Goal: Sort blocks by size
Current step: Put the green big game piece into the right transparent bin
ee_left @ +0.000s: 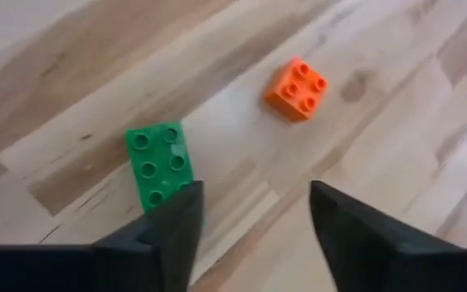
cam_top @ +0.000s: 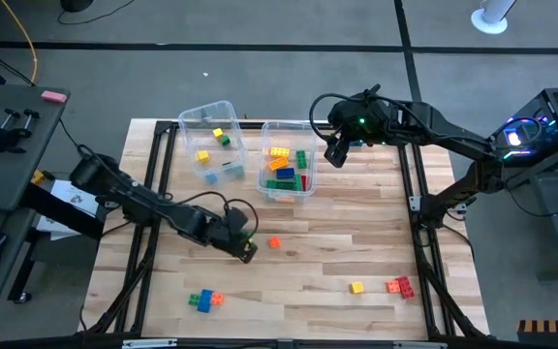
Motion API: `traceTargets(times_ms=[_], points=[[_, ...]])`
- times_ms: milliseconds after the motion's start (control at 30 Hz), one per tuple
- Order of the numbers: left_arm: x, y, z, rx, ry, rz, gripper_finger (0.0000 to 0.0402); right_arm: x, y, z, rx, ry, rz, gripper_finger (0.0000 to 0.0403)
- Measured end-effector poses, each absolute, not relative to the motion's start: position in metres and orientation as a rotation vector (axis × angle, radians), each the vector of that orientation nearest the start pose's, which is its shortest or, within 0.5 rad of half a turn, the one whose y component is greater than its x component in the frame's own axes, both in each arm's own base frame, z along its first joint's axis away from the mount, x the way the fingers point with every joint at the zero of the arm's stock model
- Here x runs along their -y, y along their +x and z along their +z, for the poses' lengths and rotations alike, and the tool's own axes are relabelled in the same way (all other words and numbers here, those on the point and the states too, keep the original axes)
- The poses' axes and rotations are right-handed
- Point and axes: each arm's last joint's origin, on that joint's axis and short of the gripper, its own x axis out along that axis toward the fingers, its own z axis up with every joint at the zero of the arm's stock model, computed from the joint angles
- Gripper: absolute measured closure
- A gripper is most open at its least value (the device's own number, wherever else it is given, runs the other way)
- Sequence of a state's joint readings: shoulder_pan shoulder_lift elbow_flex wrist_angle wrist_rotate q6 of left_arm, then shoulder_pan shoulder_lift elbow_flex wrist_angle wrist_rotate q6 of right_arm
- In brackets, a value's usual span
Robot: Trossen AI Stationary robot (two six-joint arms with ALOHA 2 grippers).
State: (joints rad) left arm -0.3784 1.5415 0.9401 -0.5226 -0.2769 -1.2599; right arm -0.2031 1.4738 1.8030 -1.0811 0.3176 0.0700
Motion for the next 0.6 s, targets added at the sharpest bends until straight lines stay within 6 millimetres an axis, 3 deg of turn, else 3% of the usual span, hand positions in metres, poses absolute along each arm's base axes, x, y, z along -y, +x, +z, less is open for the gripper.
traceTargets(times_ms=[233, 400, 600], points=[[0.089, 0.275, 0.193, -0.991, -0.738, 0.554, 0.0104, 0.065, 0.269, 0.437, -0.741, 0.028, -0.525, 0.0185], [0.084, 0.268, 0.179, -1.067, -0.753, 0.704, 0.0097, 0.065, 0.269, 0.437, -0.739, 0.037, -0.528, 0.0185], [0.088, 0.28, 0.165, -1.048, -0.792, 0.693, 0.0096, 0.065, 0.269, 0.437, -0.738, 0.039, -0.529, 0.0185]])
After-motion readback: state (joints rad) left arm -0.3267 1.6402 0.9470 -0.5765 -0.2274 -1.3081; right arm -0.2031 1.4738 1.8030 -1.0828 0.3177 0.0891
